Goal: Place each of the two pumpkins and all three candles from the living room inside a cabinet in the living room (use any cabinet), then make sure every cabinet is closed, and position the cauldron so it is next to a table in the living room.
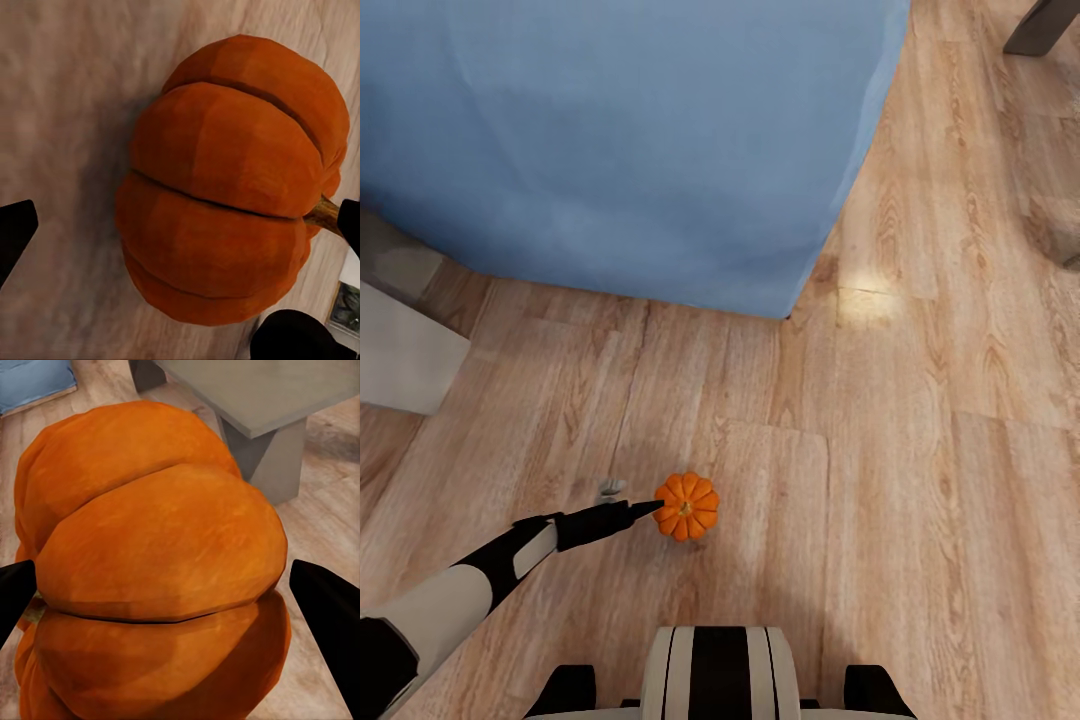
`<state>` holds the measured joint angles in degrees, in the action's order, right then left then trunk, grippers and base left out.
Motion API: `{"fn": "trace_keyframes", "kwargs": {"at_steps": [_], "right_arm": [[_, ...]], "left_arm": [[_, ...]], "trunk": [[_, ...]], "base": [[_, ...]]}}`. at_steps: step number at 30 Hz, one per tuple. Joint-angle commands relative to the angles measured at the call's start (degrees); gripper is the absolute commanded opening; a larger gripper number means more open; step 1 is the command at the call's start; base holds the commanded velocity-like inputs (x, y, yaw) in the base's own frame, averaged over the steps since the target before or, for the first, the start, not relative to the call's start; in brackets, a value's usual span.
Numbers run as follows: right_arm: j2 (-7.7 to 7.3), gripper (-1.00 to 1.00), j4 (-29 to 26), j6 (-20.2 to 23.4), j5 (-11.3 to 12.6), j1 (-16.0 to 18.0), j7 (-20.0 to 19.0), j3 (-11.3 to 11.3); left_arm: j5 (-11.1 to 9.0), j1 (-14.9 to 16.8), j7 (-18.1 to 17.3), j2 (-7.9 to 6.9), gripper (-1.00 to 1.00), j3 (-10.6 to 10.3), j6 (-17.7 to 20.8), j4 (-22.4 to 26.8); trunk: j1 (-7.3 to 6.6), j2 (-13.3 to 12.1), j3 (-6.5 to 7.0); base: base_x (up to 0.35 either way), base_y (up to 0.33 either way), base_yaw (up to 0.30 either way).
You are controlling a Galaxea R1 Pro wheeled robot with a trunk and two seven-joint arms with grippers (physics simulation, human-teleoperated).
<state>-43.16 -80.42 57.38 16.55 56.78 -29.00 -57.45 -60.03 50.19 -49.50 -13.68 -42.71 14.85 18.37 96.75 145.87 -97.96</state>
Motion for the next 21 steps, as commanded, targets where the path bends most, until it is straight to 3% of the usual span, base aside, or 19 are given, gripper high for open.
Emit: {"fn": "trace_keyframes", "kwargs": {"at_steps": [1,16,21], "right_arm": [[0.00,-1.00,0.00,0.01,0.06,0.00,0.00,-0.01],[-0.03,-1.00,0.00,0.00,0.06,0.00,0.00,-0.03],[-0.07,-1.00,0.00,0.00,0.06,0.00,0.00,-0.03]], "left_arm": [[0.00,0.00,0.14,0.04,1.00,0.00,0.00,0.09],[0.08,0.00,0.37,1.58,1.00,-0.17,-0.08,0.35],[0.09,0.00,0.45,1.63,1.00,-0.19,-0.05,0.35]], "trunk": [[0.00,0.00,0.00],[0.00,0.00,0.00],[0.00,0.00,0.00]], "base": [[0.000,-0.005,0.000],[0.000,-0.002,0.000],[0.000,-0.184,0.000]]}}
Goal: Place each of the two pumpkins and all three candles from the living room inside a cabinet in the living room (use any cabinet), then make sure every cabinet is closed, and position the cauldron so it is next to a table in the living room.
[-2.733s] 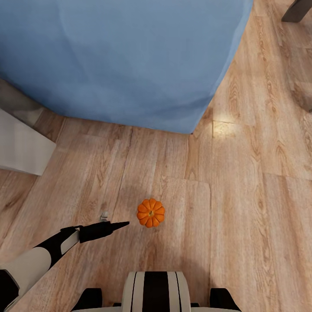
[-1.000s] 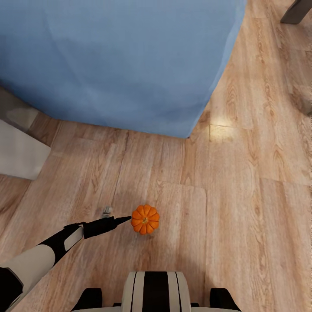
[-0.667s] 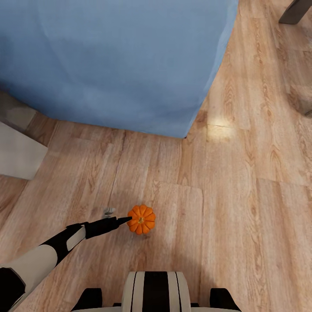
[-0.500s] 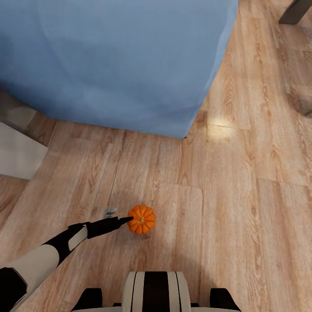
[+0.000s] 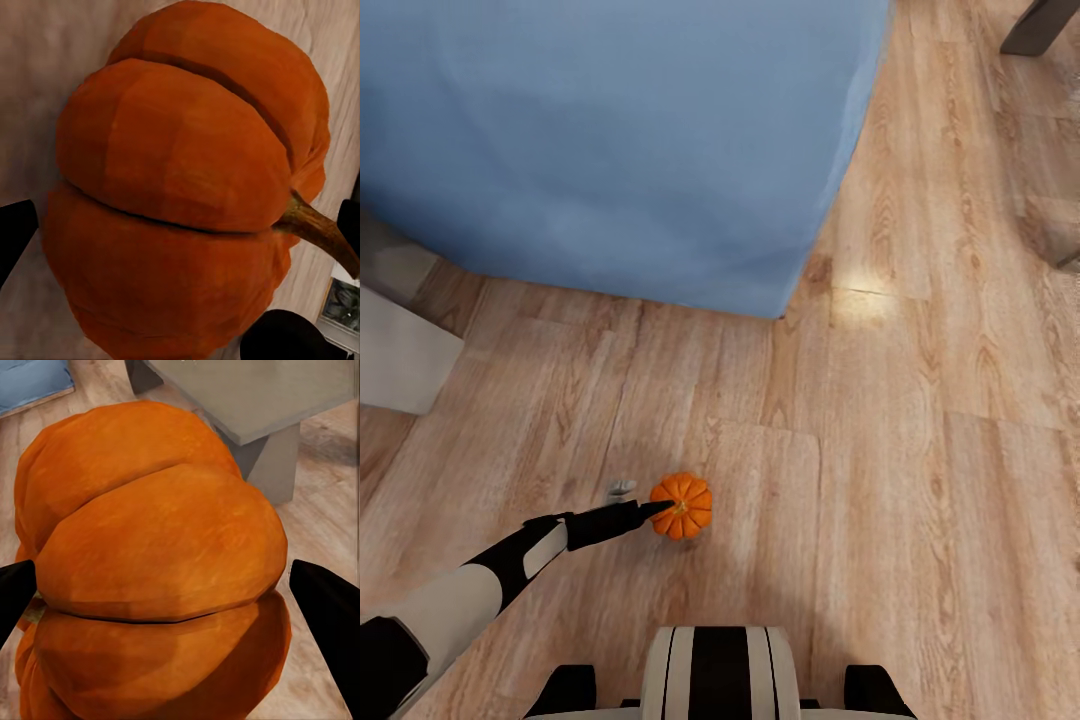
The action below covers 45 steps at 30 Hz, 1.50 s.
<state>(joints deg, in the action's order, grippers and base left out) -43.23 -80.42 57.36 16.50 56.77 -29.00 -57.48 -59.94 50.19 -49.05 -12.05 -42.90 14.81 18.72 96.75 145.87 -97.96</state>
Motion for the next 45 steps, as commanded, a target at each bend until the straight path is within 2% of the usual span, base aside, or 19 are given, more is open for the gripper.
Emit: {"fn": "trace_keyframes", "kwargs": {"at_steps": [1,11,40,44,45], "right_arm": [[-0.01,-1.00,0.00,0.03,0.12,0.00,0.00,0.00],[-0.19,-1.00,0.00,0.00,0.04,0.00,0.00,0.00],[-0.02,-1.00,0.08,-0.03,-0.23,-0.15,0.00,0.00],[0.06,-1.00,0.08,-0.04,-0.24,-0.27,0.00,0.00],[0.07,-1.00,0.08,-0.05,-0.24,-0.32,0.00,0.00]], "left_arm": [[0.00,0.00,0.00,0.00,1.00,0.00,-0.02,0.00],[0.00,0.00,0.01,0.51,1.00,0.00,-0.04,0.00],[-0.09,0.00,0.09,0.49,1.00,0.35,0.02,0.07],[-0.16,0.00,0.71,0.53,1.00,0.32,0.09,0.09],[-0.26,0.00,2.12,0.62,1.00,0.35,0.12,0.14]], "trunk": [[0.00,0.00,0.00],[0.00,0.00,0.00],[0.00,0.00,0.00],[0.00,0.00,0.00],[0.00,0.00,0.00]], "base": [[0.000,-0.149,0.000],[0.000,-0.018,0.000],[0.000,0.000,0.000],[0.000,0.000,0.000],[0.000,0.000,0.000]]}}
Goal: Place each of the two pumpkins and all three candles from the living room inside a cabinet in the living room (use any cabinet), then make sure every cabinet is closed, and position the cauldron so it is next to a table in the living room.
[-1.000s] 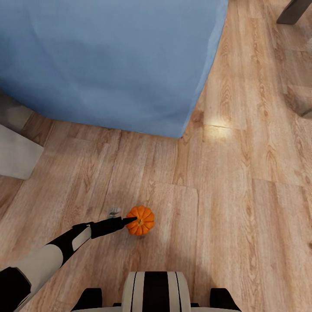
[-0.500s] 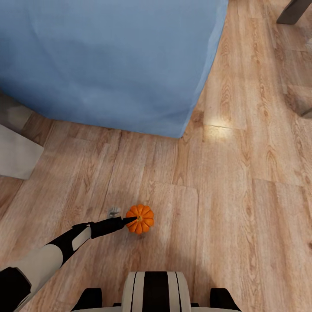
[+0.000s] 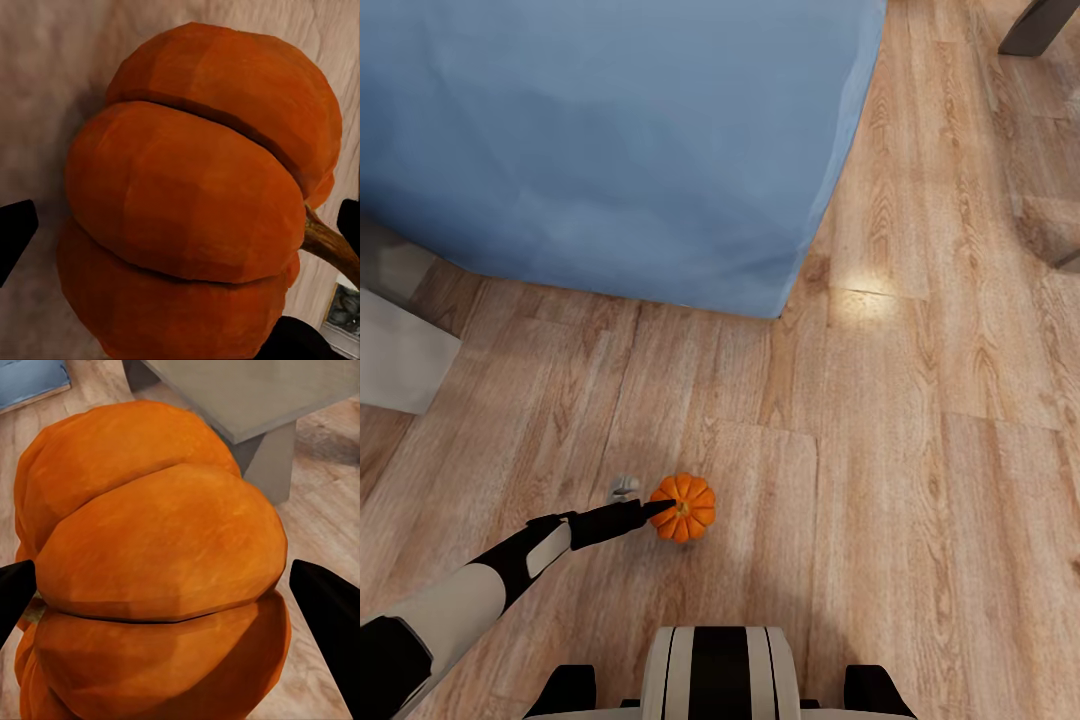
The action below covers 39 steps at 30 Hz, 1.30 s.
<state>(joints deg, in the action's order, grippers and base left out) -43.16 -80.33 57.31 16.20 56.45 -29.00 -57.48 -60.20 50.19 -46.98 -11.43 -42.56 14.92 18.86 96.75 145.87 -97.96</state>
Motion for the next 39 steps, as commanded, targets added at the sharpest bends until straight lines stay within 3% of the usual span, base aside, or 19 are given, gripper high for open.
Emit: {"fn": "trace_keyframes", "kwargs": {"at_steps": [1,11,39], "right_arm": [[0.02,-1.00,0.00,0.00,0.05,-0.01,0.00,0.00],[0.29,-1.00,0.02,0.00,-0.03,-0.11,0.08,0.00],[0.44,-1.00,0.09,0.00,-0.12,-0.20,0.09,0.09]], "left_arm": [[-0.04,0.00,0.70,0.04,1.00,-0.01,0.01,0.03],[-0.10,0.00,4.92,1.26,1.00,0.02,0.09,0.13],[-0.10,0.00,6.72,1.66,1.00,0.02,0.19,0.06]], "trunk": [[0.00,0.00,0.00],[0.00,0.00,0.00],[0.00,0.00,0.17]], "base": [[0.000,0.000,0.000],[0.000,0.000,0.000],[0.000,0.000,-0.017]]}}
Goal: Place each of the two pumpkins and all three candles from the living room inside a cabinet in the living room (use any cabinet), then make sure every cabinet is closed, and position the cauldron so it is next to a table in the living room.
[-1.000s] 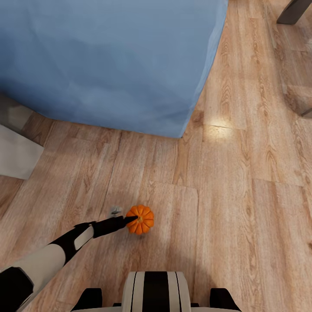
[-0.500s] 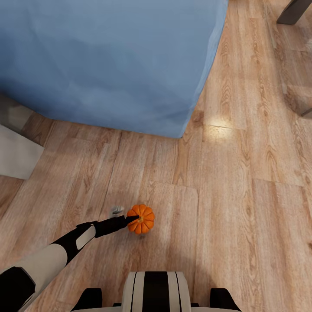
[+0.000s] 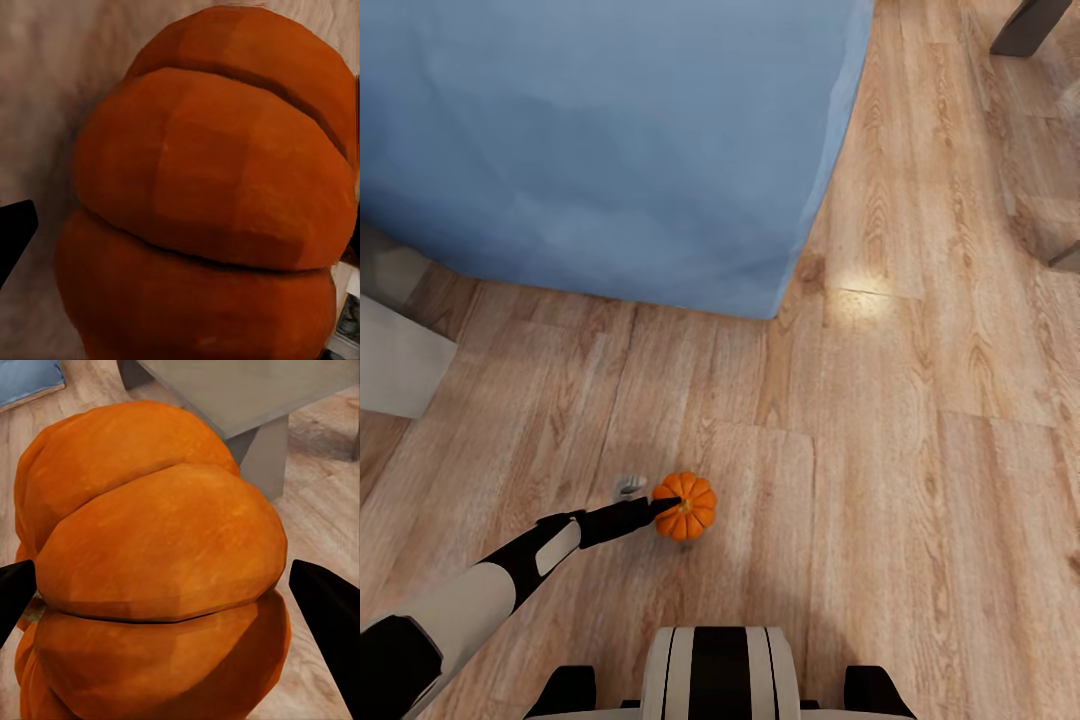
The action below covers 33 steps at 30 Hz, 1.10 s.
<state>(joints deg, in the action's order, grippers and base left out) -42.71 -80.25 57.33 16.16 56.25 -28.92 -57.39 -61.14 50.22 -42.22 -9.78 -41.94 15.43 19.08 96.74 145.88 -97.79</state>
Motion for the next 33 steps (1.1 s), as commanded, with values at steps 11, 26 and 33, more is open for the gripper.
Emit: {"fn": "trace_keyframes", "kwargs": {"at_steps": [11,26,33], "right_arm": [[0.00,-1.00,0.00,-0.02,-0.08,0.00,0.00,0.00],[0.00,-1.00,0.00,-0.02,-0.08,0.00,0.00,0.00],[0.00,-1.00,-0.04,-0.02,-0.06,0.00,0.00,0.00]], "left_arm": [[0.67,-0.04,3.62,0.10,-1.00,-0.60,0.01,-0.10],[0.50,-0.04,3.11,-0.62,-1.00,-0.55,0.11,5.05],[0.49,-0.04,3.04,-0.76,-1.00,-0.59,0.20,7.65]], "trunk": [[0.01,0.00,0.00],[0.01,0.00,0.00],[0.01,0.00,0.00]], "base": [[0.000,0.000,-0.002],[0.000,0.000,0.000],[0.000,0.000,0.000]]}}
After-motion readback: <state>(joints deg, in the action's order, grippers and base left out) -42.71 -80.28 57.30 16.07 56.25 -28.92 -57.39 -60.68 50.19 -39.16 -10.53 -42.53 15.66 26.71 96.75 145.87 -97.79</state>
